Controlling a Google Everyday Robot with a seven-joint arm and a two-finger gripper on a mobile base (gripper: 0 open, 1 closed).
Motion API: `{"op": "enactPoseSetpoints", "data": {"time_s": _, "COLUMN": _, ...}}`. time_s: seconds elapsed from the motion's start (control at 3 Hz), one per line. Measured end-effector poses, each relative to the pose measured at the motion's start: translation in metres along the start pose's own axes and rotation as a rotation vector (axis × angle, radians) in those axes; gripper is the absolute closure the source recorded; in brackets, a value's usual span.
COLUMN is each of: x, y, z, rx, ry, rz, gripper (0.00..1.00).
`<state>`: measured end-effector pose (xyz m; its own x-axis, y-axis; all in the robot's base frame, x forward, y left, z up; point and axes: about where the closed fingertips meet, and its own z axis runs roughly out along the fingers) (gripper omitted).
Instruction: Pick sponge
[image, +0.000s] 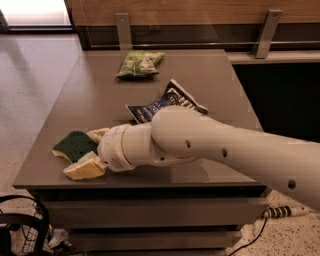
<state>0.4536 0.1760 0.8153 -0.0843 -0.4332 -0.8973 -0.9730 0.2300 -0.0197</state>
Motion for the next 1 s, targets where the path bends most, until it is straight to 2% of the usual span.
{"op": "enactPoseSetpoints", "data": {"time_s": 0.67, "x": -0.0033, "y": 0.0031, "z": 0.0008, "rx": -0.002, "ry": 0.001, "rz": -0.009, "gripper": 0.91}}
{"op": "enactPoseSetpoints", "data": {"time_s": 1.0, "x": -0.0046, "y": 0.0044, "z": 0.0011, "rx": -0.003, "ry": 0.002, "rz": -0.013, "gripper": 1.0}}
